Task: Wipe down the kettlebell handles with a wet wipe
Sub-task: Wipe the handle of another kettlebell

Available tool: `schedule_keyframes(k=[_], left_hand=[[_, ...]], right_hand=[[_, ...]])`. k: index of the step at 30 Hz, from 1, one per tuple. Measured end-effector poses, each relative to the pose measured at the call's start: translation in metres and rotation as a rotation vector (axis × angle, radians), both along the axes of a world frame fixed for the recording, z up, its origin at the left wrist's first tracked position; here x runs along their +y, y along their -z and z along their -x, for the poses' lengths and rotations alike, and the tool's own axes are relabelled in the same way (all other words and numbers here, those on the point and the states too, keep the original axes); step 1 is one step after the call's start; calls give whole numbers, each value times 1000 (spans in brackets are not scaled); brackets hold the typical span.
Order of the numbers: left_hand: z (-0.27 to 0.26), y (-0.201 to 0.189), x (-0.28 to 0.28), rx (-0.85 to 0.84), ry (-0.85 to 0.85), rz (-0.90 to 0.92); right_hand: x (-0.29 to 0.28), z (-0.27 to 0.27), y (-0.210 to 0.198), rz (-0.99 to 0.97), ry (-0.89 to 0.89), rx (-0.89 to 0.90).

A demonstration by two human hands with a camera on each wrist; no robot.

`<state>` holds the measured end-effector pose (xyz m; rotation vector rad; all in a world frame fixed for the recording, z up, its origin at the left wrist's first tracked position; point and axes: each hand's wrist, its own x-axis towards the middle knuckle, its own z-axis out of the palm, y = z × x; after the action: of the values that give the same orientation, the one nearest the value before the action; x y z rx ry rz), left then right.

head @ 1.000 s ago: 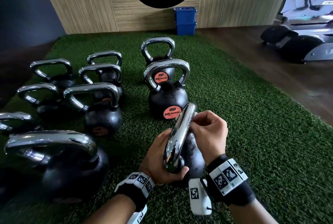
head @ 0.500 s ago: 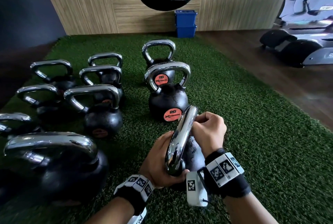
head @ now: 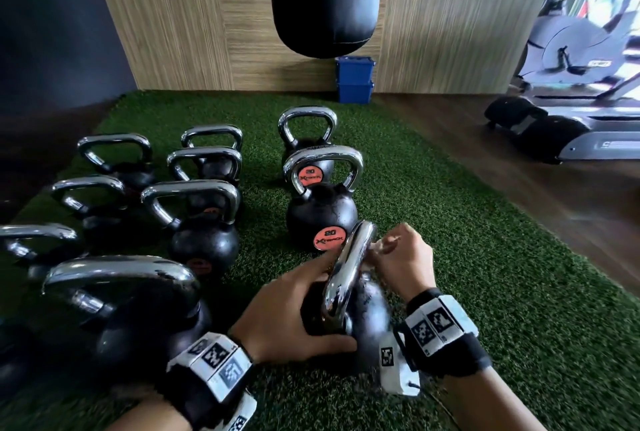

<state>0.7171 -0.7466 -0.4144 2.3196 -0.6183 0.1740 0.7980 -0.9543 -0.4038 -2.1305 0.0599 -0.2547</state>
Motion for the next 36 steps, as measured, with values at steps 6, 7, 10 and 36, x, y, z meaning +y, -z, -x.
schedule_keyframes(k=[6,7,10,36], left_hand=[[5,-30,-40,-58,-207,-124],[5,-32,-42,-32,-227,-107],[6,-37,-41,65,-222,-53],[-111,-88,25,335,-248,-237]], right_hand=[[-14,-9,-44,459,-356,-202],[-14,-10,-48,518,-389,-210],[-14,-5,-55,597,-444,-223],[-121,-53,-63,-52,-374,-12]])
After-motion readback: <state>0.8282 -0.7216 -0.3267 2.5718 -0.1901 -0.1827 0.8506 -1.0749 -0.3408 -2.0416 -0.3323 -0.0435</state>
